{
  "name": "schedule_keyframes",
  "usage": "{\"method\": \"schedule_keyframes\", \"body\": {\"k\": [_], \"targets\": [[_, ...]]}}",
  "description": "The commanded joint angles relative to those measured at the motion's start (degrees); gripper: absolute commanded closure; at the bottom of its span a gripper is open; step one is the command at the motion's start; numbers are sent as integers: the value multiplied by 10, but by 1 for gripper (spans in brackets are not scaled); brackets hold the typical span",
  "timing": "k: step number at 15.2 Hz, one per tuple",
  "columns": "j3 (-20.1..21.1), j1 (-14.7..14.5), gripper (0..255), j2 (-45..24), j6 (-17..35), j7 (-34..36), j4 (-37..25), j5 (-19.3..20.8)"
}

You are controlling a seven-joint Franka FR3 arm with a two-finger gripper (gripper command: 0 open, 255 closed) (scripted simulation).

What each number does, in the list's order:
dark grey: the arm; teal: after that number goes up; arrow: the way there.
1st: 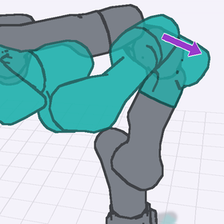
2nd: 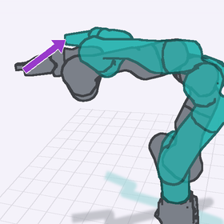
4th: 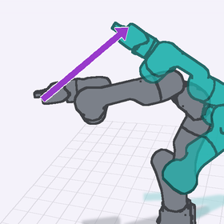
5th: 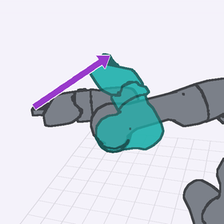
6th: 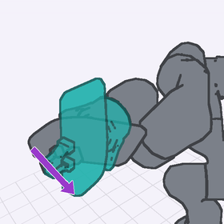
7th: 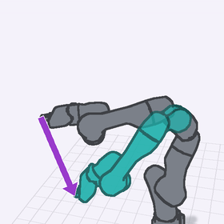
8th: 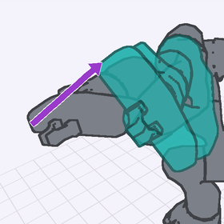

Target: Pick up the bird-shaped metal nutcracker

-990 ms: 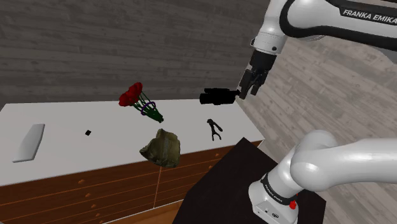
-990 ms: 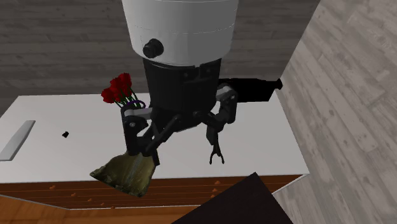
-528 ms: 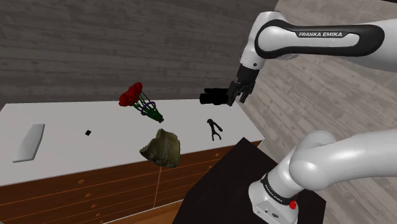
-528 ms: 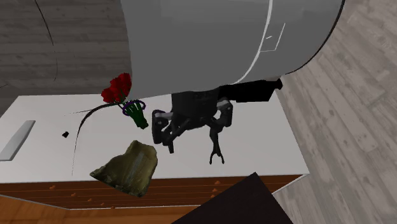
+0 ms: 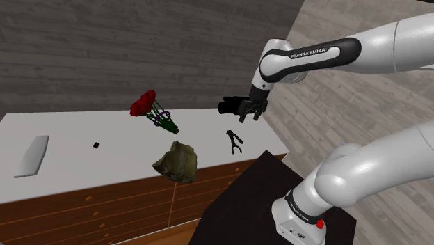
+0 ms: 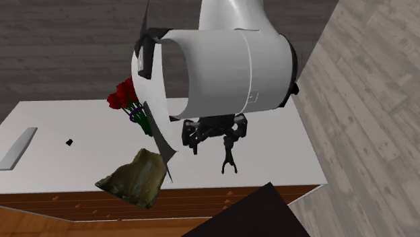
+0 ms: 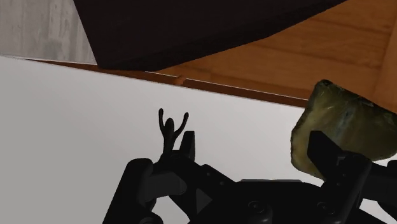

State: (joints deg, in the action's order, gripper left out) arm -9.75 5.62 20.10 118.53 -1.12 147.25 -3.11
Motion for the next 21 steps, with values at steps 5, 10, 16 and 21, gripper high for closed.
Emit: {"method": "schedule_keyframes", "body": {"k": [5,10,16,21], "targets": [[-25,10,0,-128,113,-16,-15,-24],[-40,20,0,-242,189,-44,-49,-68],[-36,49,0,-381,255,-86,-113,-139],[-22,70,0,-449,288,-108,-144,-173]]}}
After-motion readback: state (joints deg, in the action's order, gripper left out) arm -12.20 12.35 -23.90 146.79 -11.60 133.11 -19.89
